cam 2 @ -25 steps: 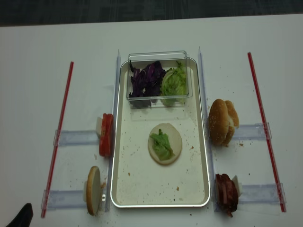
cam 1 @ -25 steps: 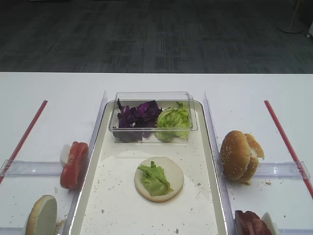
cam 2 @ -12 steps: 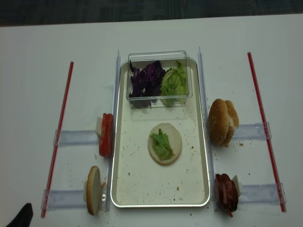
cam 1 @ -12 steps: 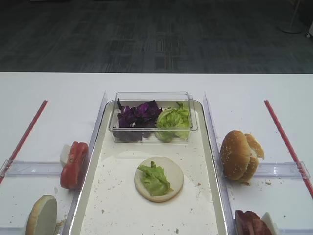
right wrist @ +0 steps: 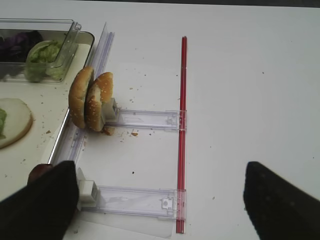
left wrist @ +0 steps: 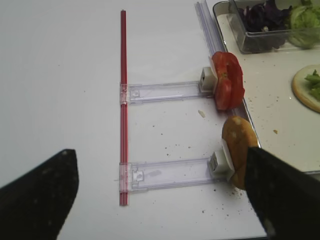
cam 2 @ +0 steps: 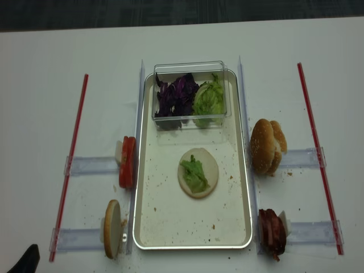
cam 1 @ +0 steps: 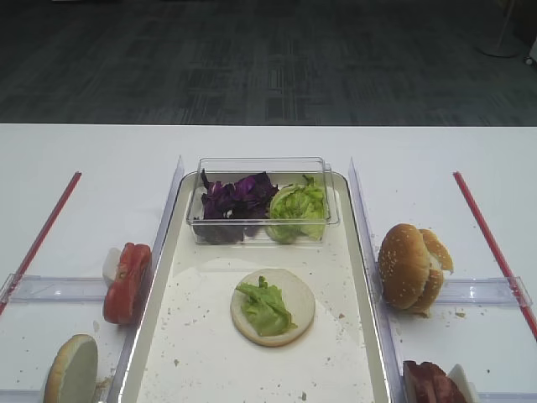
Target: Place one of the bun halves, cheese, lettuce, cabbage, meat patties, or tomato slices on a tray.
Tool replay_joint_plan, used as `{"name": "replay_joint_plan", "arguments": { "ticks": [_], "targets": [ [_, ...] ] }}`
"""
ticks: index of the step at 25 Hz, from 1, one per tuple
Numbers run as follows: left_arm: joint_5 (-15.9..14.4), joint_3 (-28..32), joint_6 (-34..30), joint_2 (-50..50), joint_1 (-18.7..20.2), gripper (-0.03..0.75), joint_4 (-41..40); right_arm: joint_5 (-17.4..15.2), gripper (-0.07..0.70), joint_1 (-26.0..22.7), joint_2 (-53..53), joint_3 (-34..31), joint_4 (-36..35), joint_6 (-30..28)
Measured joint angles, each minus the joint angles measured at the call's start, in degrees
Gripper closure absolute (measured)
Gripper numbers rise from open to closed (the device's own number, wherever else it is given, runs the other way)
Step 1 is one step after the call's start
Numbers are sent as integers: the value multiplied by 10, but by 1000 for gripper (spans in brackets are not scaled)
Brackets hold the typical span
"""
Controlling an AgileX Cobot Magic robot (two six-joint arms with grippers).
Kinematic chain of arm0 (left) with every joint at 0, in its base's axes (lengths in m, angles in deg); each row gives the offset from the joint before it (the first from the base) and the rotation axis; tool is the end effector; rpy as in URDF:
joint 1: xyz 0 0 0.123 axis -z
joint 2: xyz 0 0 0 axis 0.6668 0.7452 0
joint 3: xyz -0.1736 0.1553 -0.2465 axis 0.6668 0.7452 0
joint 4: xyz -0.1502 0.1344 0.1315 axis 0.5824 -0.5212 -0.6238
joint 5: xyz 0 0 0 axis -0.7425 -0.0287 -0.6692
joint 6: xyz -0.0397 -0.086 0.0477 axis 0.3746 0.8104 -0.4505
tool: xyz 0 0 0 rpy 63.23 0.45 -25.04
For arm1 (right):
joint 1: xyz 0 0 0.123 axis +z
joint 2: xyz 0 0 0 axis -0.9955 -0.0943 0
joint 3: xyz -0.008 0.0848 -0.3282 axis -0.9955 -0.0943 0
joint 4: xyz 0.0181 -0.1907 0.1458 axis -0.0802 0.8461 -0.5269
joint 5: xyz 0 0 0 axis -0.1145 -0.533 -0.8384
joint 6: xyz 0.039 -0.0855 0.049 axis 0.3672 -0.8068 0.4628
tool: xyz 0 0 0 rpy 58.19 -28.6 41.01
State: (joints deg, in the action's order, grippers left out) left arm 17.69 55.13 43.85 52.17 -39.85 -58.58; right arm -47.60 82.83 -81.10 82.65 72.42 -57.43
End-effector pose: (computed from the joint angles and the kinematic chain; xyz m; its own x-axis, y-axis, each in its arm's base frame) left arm -0.0640 0.0016 0.2500 -0.5572 -0.0337 -0.8297 0.0093 0.9989 -0.0469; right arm -0.0595 0.0154 0.2529 -0.5126 -0.0239 -0.8583 -0.0995 0.9945 0.0317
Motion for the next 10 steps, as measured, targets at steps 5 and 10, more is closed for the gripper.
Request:
{"name": "replay_joint_plan", "arguments": {
  "ticks": [5,10],
  "targets": [
    [0,0,0,0,0,97,0,0,-48,0,0,0,0,0],
    [0,0,0,0,0,97,0,0,-48,0,0,0,0,0]
  ]
}}
